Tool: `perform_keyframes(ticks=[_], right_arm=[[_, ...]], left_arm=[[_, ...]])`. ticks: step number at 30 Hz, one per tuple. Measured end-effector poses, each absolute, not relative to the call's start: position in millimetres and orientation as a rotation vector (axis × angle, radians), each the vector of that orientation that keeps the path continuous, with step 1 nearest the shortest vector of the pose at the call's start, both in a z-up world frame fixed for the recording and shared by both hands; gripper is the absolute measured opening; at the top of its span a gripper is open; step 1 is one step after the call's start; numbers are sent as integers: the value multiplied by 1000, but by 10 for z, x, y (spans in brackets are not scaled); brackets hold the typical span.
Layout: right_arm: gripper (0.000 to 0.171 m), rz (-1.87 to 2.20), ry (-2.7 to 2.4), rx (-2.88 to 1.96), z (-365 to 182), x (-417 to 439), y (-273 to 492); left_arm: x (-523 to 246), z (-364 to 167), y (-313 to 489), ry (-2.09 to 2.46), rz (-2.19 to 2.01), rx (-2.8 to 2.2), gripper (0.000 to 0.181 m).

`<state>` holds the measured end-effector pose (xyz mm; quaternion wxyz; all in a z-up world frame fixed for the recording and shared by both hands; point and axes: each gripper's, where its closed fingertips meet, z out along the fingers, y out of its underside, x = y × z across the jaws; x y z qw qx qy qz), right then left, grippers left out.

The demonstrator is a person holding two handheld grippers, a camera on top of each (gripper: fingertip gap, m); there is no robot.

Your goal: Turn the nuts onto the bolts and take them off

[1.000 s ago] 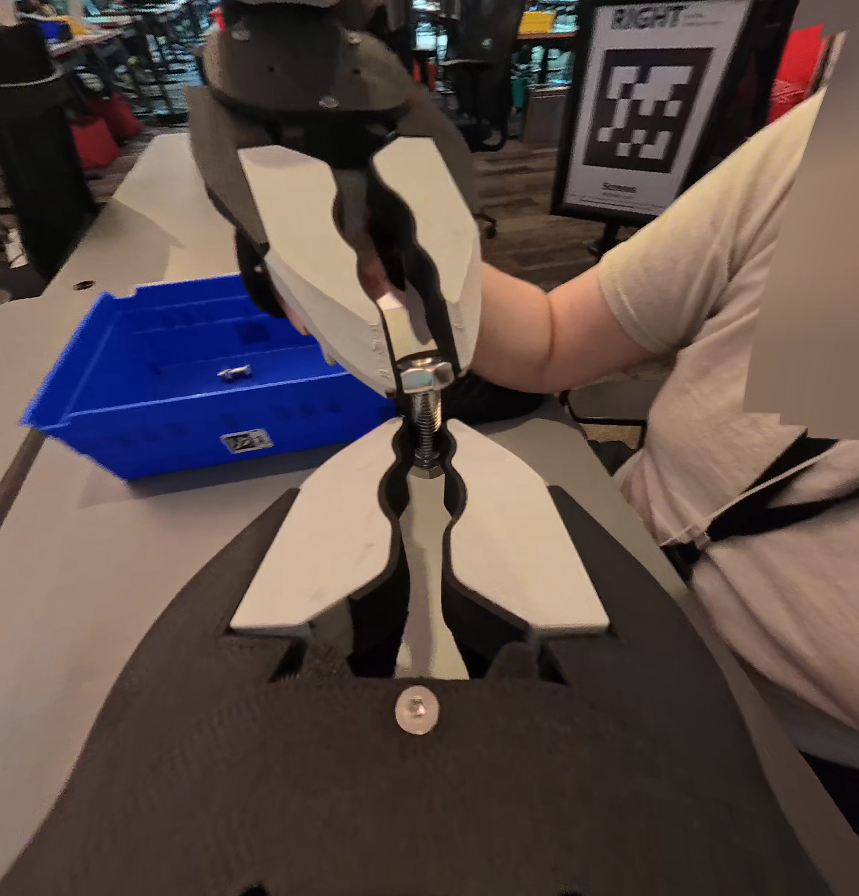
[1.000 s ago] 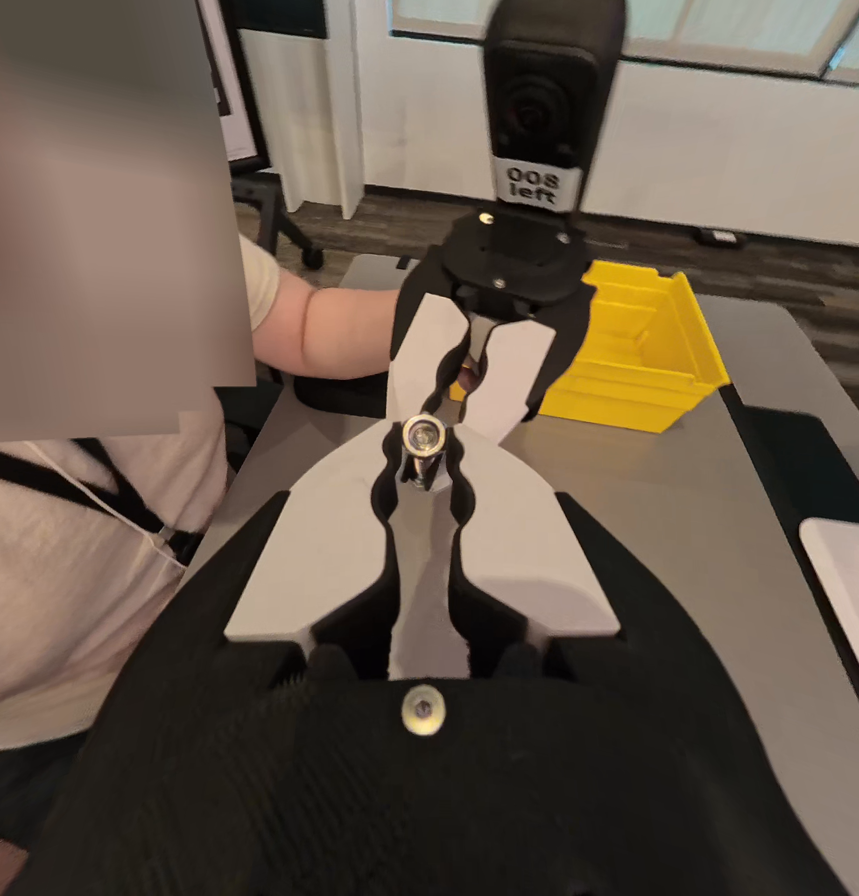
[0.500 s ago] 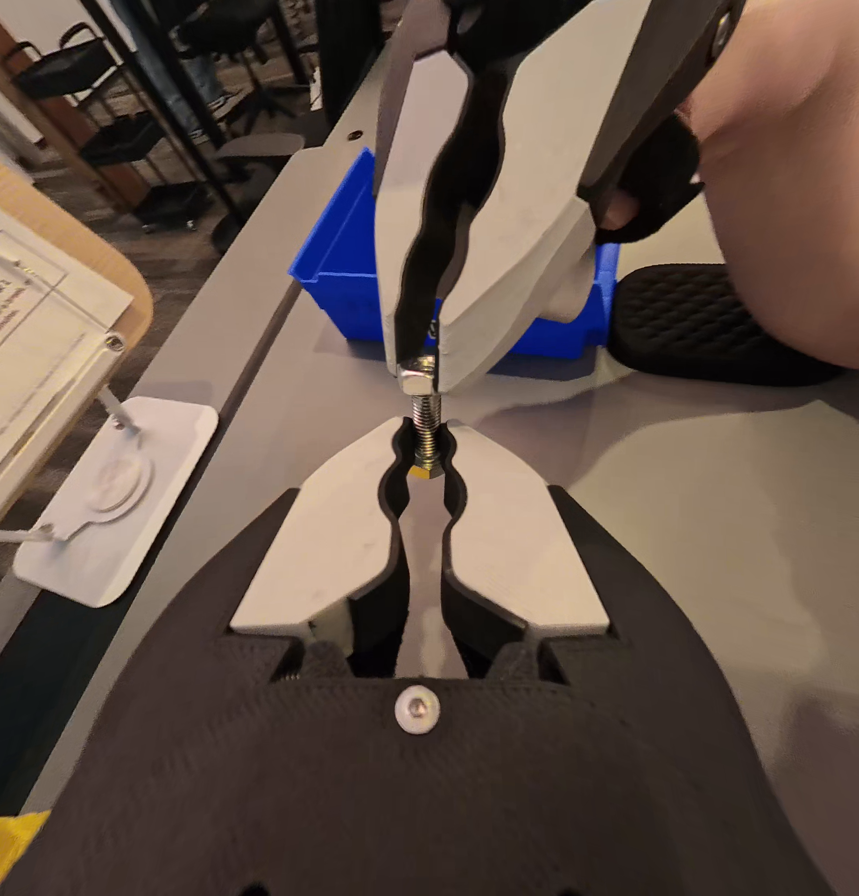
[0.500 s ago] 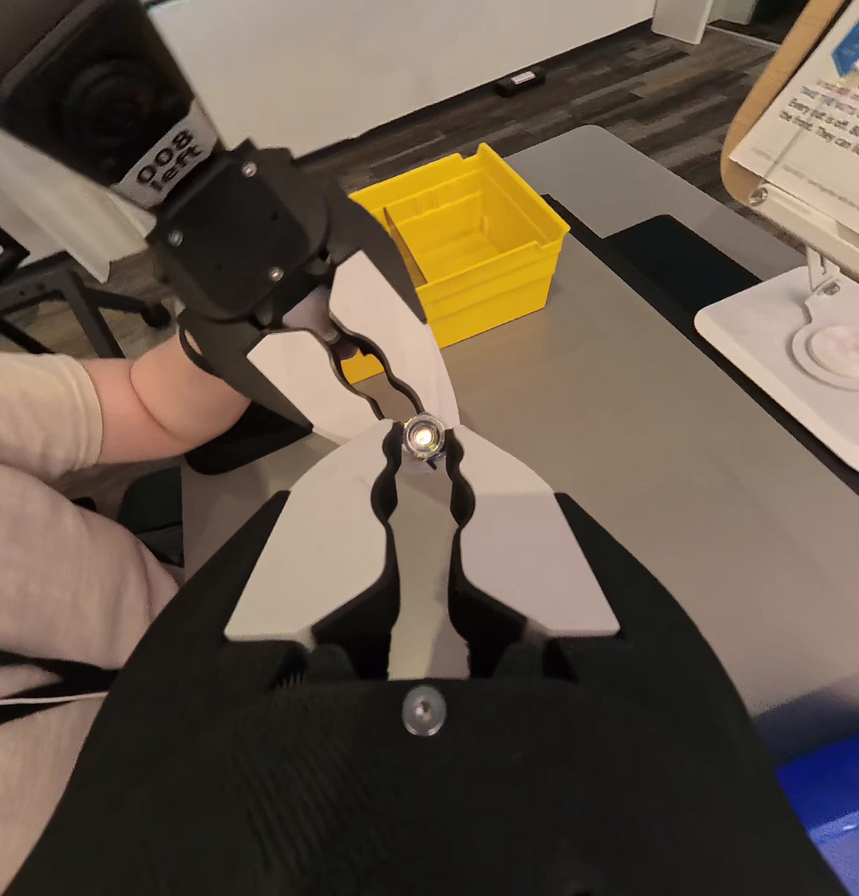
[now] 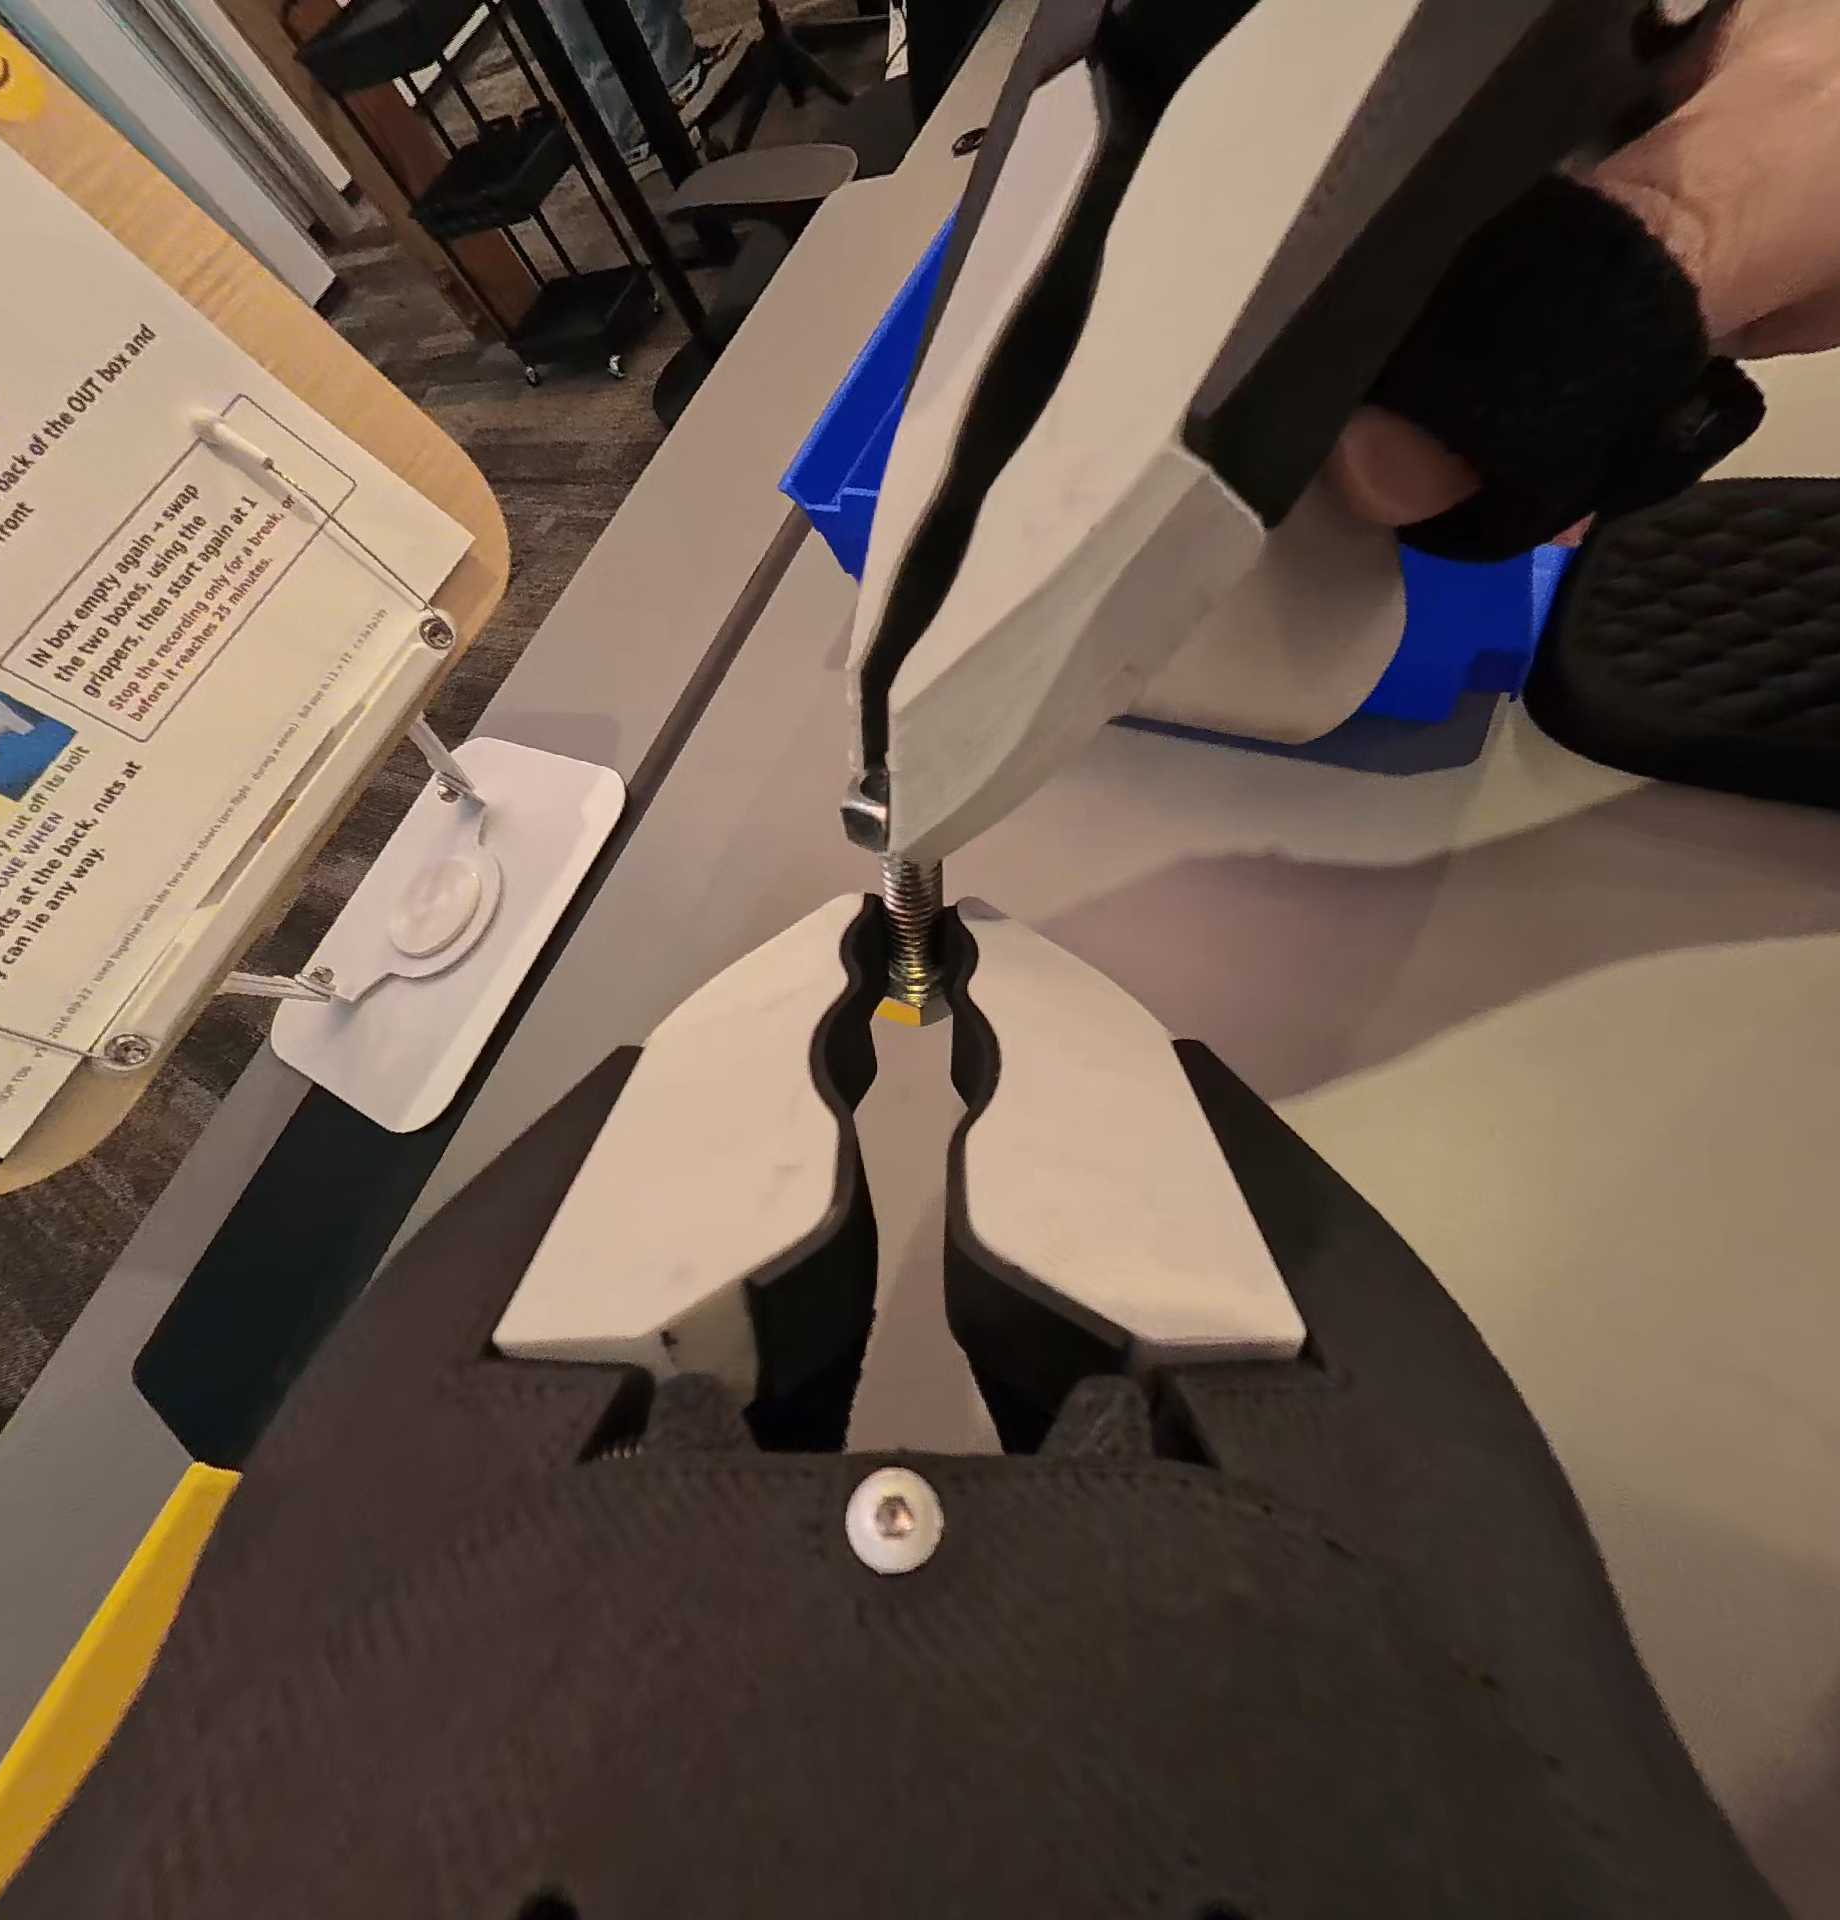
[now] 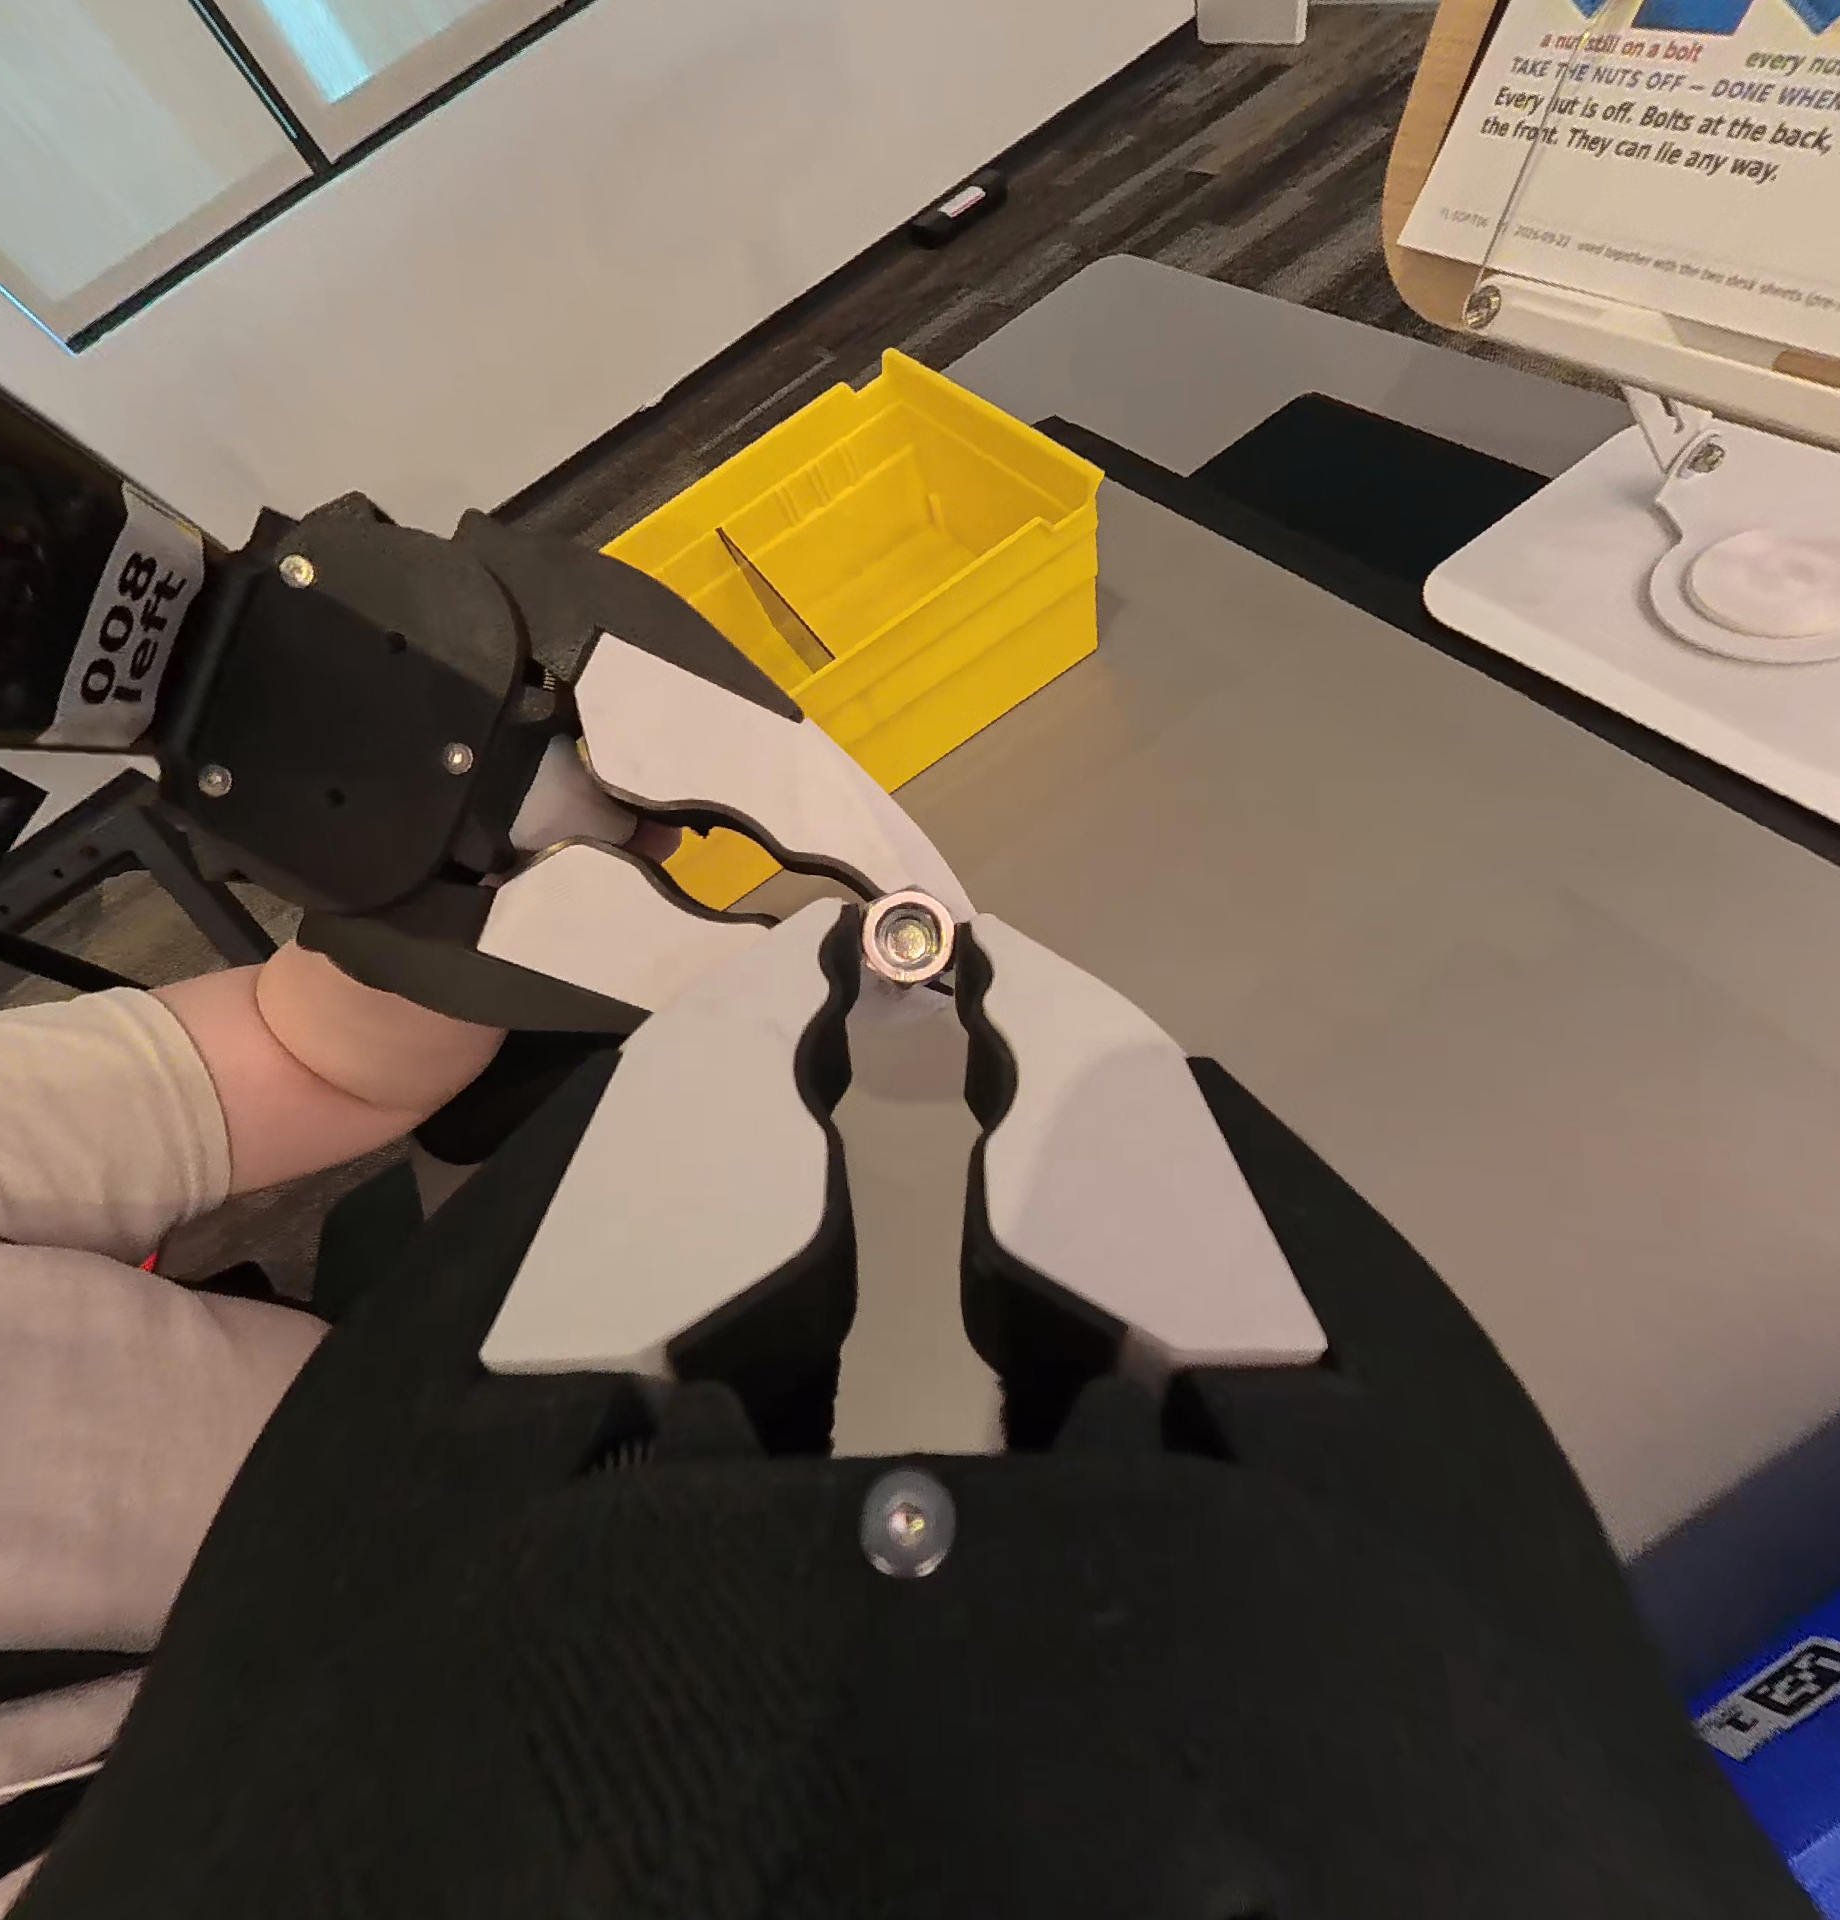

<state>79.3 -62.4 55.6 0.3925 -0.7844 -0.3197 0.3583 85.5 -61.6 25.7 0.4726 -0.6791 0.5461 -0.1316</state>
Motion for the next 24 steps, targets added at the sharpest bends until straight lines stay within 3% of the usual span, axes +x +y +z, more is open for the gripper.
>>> perform_keyframes(ticks=[24], right_arm=[[19, 700, -939, -1776, 756, 726, -666]], left_arm=[[916, 501, -675, 1233, -524, -1582, 9]])
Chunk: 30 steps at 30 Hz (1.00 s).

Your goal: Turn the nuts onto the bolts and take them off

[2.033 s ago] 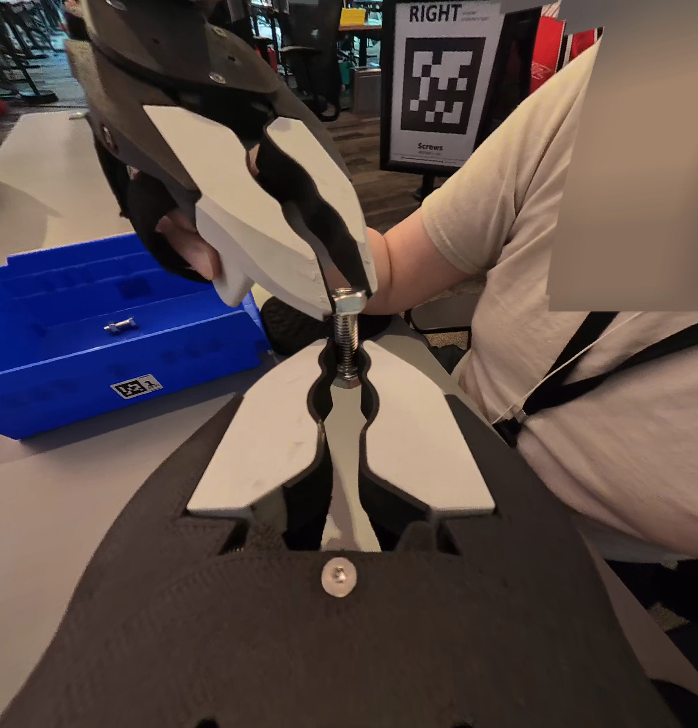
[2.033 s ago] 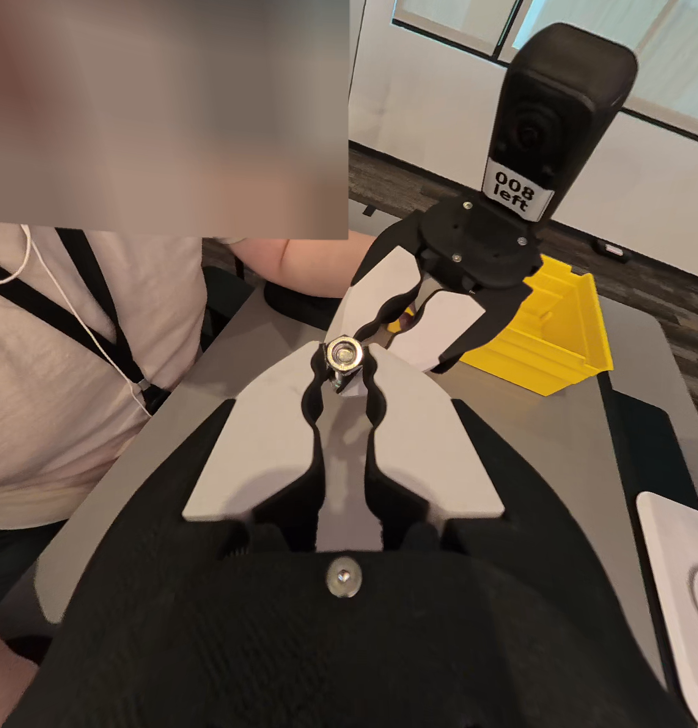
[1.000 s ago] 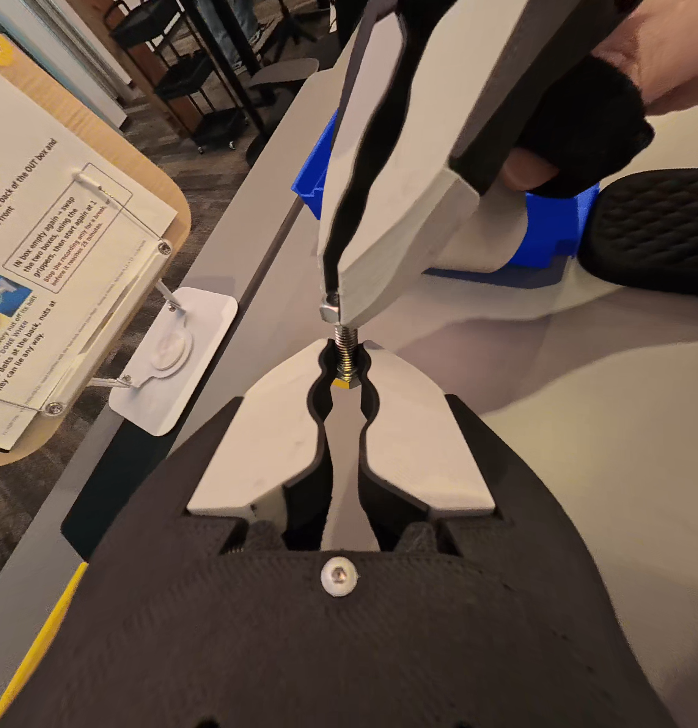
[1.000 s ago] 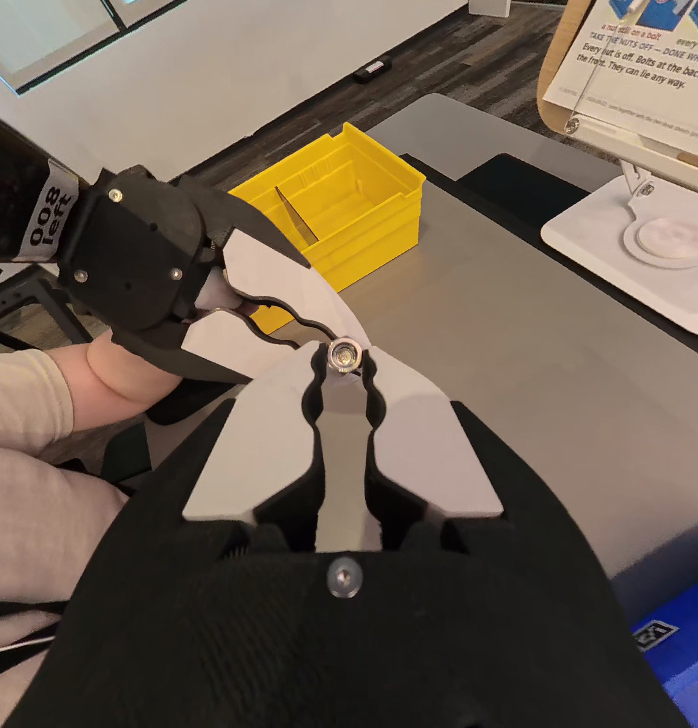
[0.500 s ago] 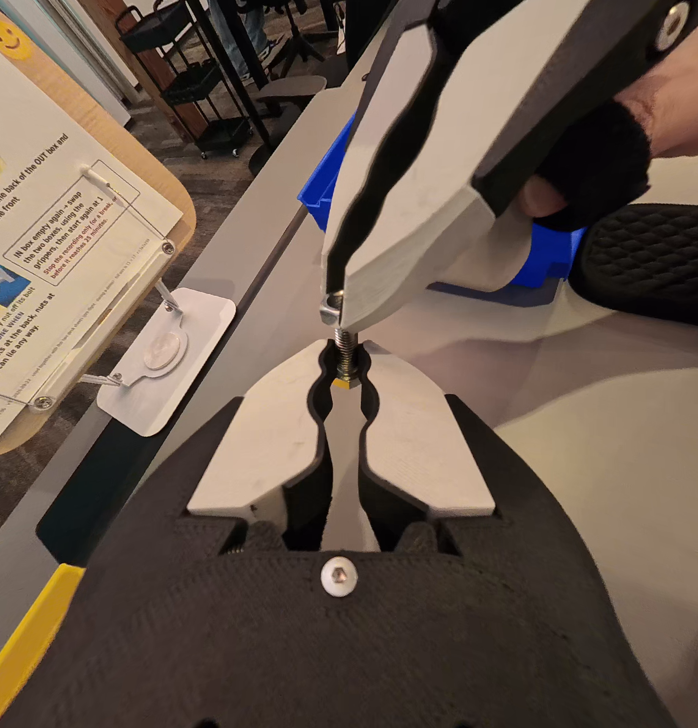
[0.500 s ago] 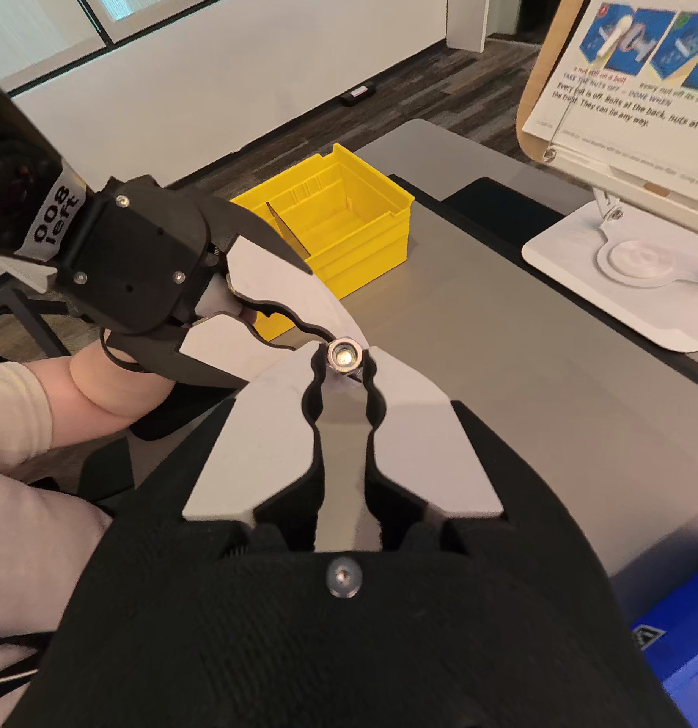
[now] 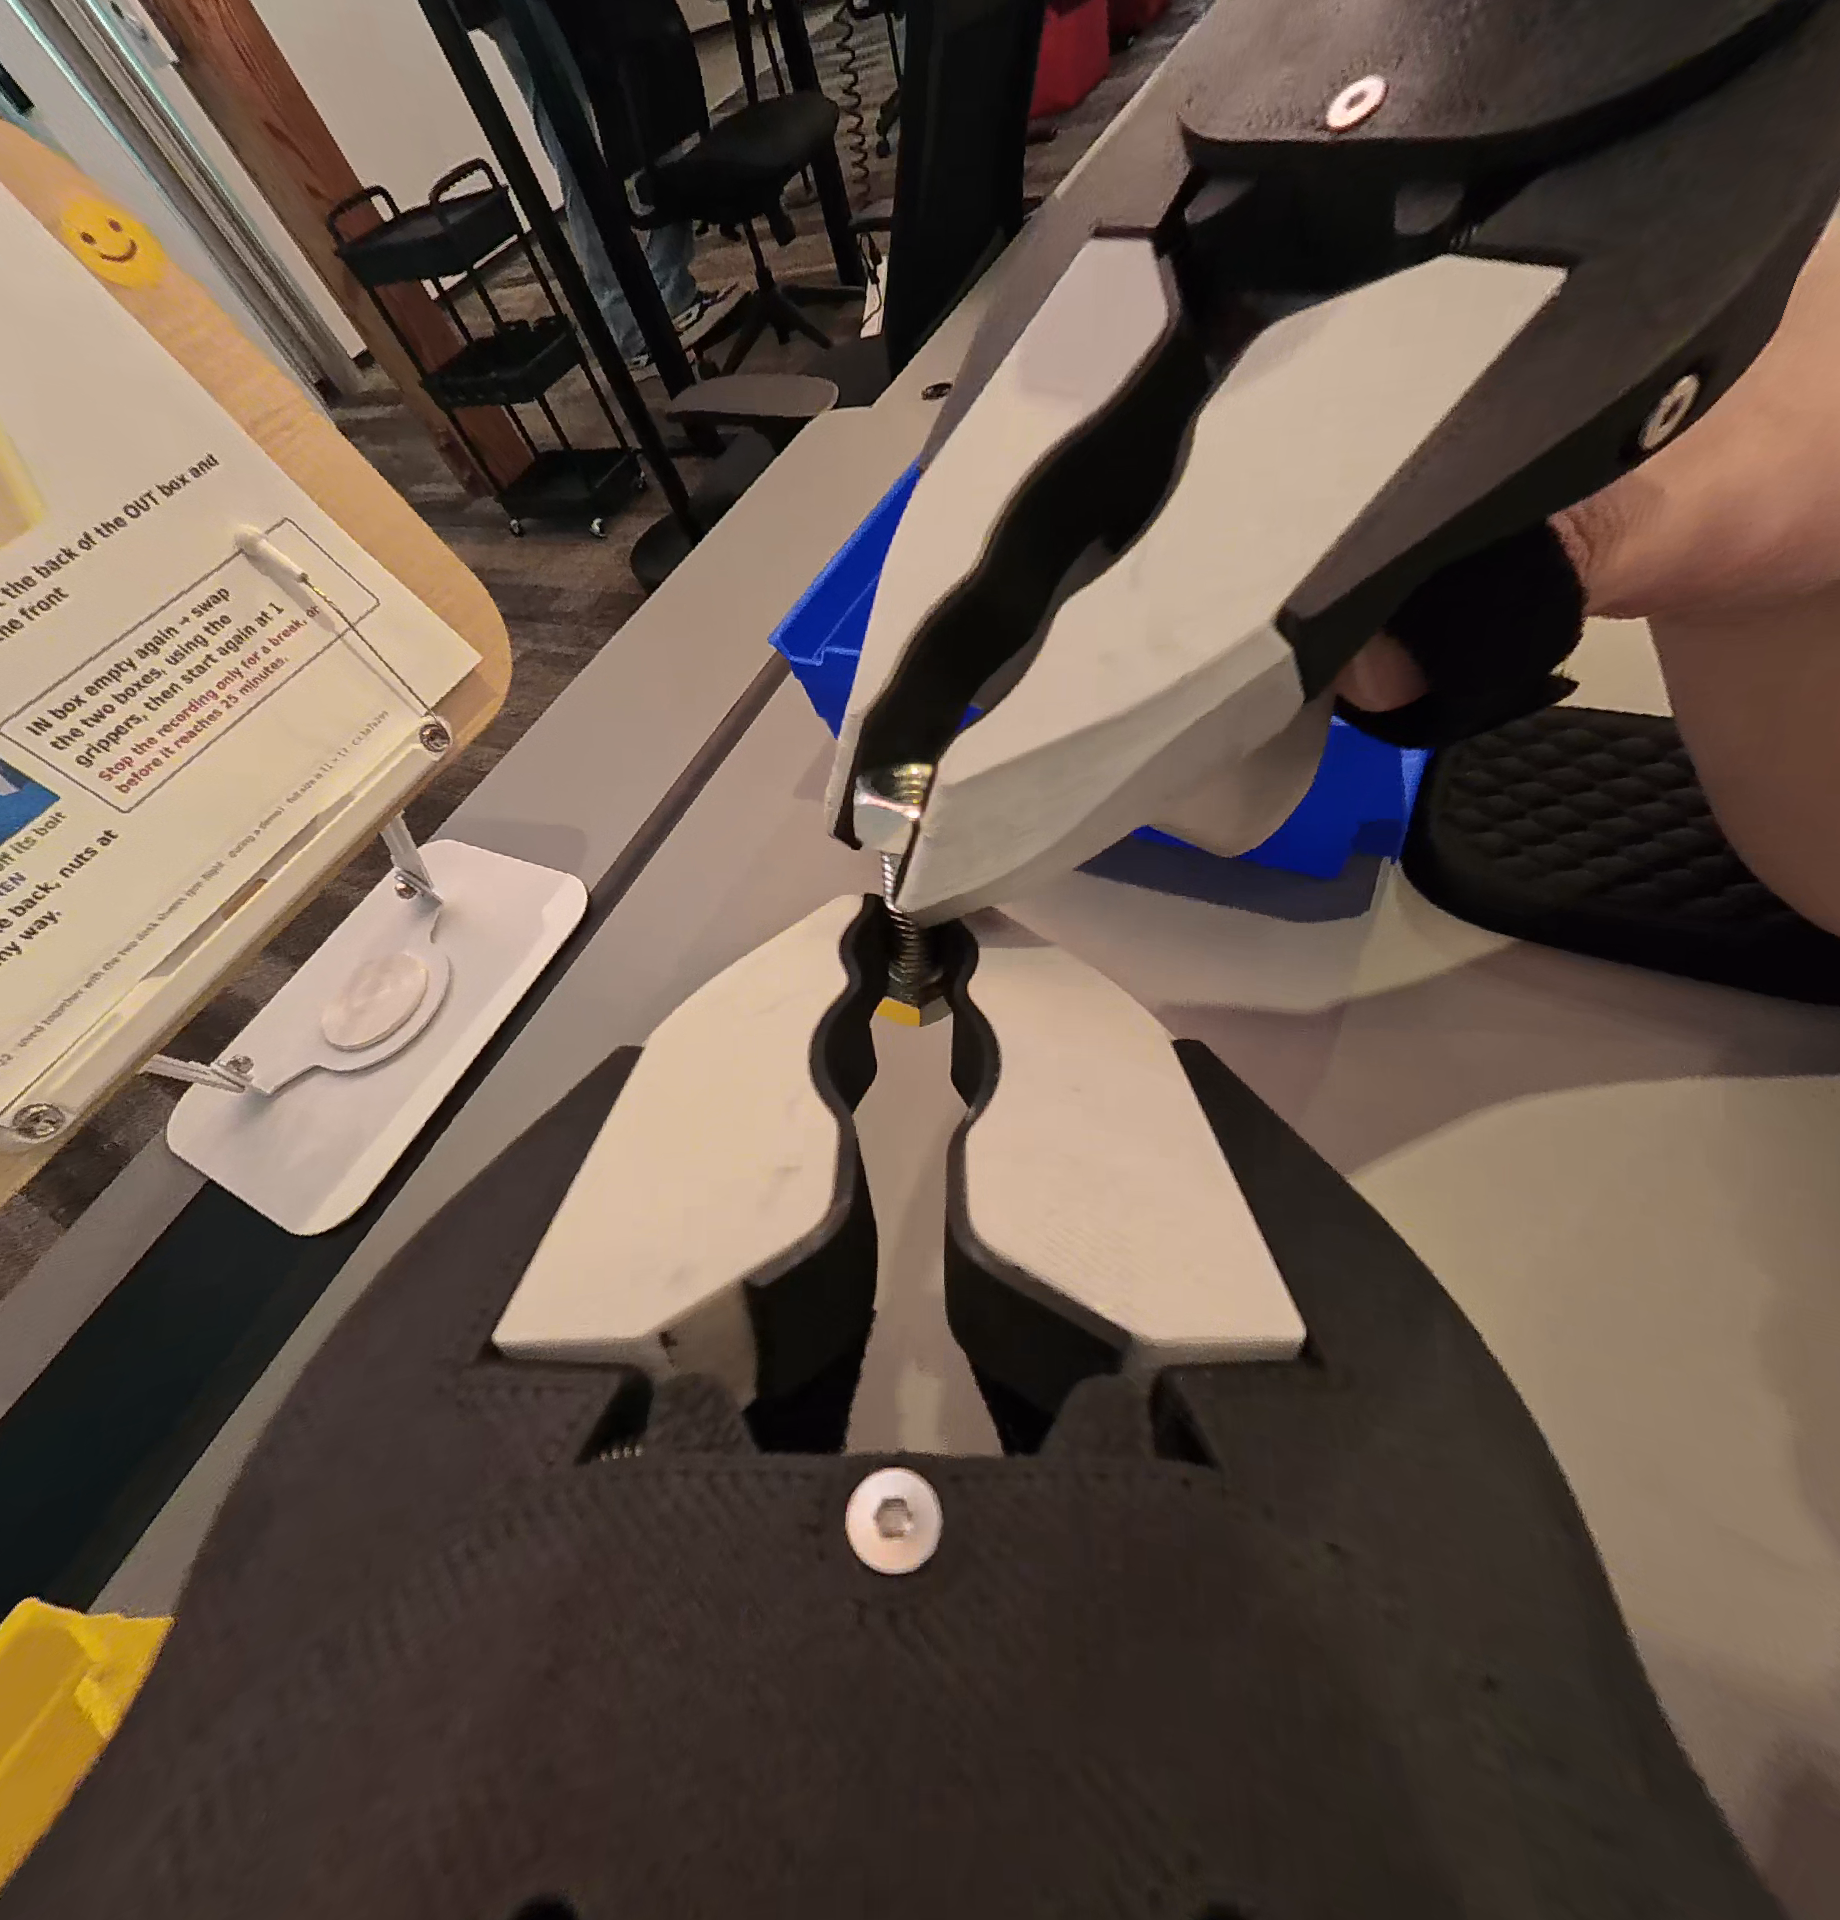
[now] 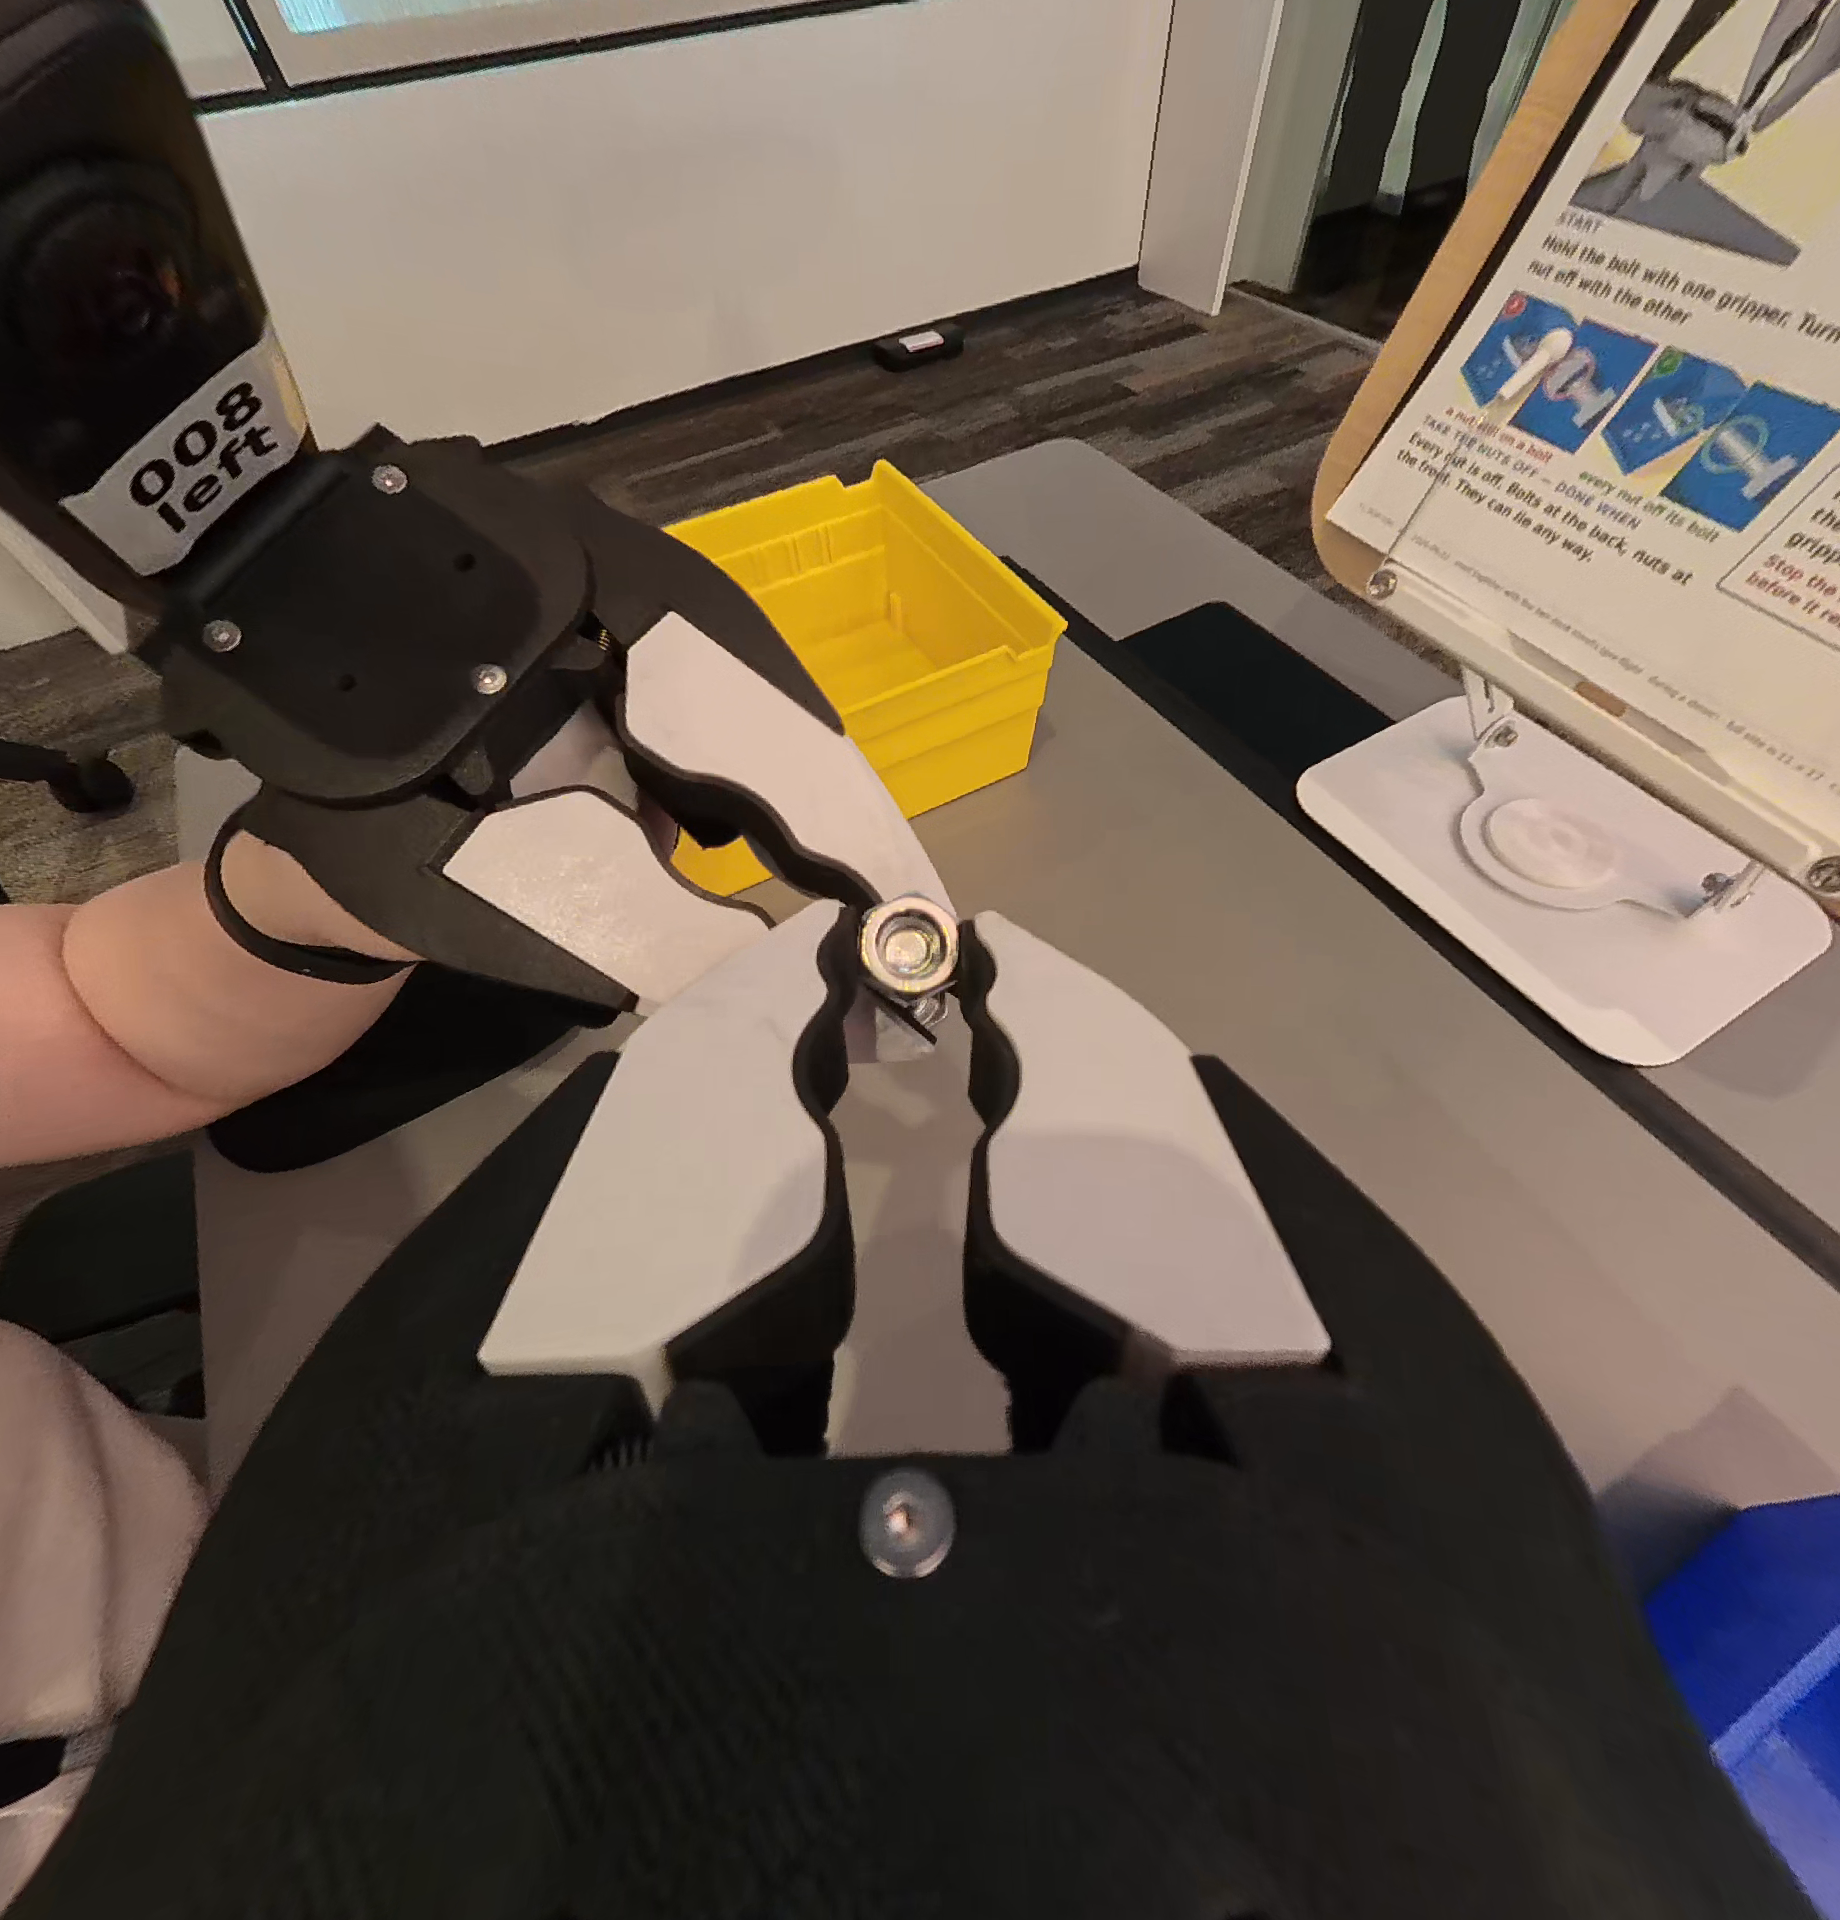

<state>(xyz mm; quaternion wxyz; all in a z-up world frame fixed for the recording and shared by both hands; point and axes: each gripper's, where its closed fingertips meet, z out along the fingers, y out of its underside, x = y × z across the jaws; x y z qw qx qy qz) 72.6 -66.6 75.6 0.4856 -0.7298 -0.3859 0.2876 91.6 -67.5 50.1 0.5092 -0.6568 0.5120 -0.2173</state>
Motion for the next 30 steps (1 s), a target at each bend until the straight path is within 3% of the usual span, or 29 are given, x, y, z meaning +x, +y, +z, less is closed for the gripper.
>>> perform_keyframes(ticks=[12, 22, 30], right_arm=[[33, 630, -960, -1646, 918, 688, -702], [34, 603, -964, -1501, 1141, 700, -785], [44, 784, -1074, -1264, 1406, 777, -1079]], left_arm=[[887, 659, -678, 1172, -561, -1516, 9], [831, 839, -721, 1106, -674, -1463, 9], [903, 1022, -1046, 1146, -1092, -1369, 9]])
